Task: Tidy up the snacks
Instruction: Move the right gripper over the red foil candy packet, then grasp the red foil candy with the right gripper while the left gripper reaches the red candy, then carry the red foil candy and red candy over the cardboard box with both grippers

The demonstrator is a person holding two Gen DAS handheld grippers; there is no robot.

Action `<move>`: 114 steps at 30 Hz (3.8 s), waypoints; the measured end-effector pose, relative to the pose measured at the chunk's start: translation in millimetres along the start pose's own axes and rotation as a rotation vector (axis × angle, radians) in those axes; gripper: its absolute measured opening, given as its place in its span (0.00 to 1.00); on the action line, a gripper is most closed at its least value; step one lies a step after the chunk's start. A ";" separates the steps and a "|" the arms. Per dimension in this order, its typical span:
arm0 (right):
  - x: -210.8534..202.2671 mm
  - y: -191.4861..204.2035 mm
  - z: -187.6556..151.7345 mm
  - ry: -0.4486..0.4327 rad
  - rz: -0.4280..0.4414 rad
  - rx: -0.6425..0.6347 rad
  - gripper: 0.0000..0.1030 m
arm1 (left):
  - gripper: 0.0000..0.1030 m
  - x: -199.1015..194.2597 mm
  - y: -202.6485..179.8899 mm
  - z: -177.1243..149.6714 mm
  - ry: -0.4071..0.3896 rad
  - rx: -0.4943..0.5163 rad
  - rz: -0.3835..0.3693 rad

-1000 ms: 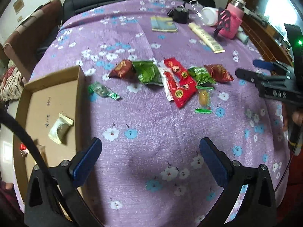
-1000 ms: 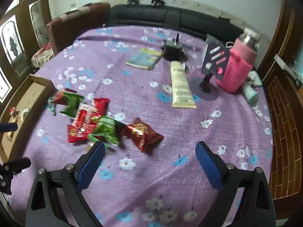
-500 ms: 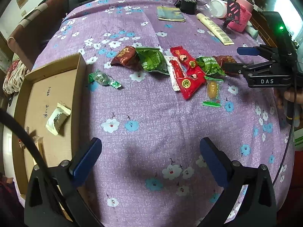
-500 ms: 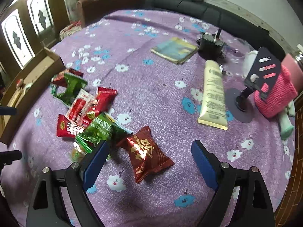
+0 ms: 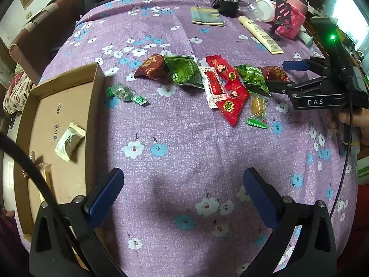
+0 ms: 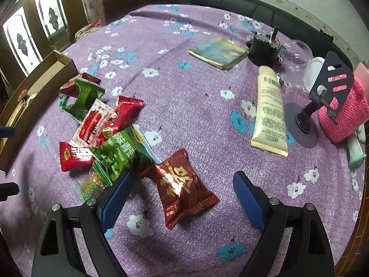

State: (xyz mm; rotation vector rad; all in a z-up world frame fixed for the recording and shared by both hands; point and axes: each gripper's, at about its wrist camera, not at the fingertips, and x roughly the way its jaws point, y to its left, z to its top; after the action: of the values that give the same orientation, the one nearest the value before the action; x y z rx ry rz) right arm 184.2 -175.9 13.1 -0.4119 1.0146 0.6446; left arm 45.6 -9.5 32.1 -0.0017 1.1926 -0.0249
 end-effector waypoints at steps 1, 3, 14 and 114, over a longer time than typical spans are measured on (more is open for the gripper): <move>0.5 -0.1 -0.3 0.002 -0.001 0.001 0.86 | 1.00 -0.2 0.4 0.0 -0.001 0.000 -0.001; 2.3 -0.6 -0.8 0.008 0.000 0.003 0.86 | 1.00 -0.2 0.4 0.1 0.000 0.002 -0.005; 12.1 -3.9 -7.4 0.051 -0.019 0.014 0.91 | 1.00 0.5 -1.5 -0.1 0.004 0.005 -0.013; -87.6 -22.3 -44.2 -0.203 0.054 0.234 0.32 | 0.21 51.3 -45.2 93.7 -0.002 0.154 -0.159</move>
State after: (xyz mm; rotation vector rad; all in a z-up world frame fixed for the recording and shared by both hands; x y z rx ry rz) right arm 138.1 -245.3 69.5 -0.1113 0.8971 0.5951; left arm 150.7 -56.8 19.7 0.0391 1.1835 -0.2559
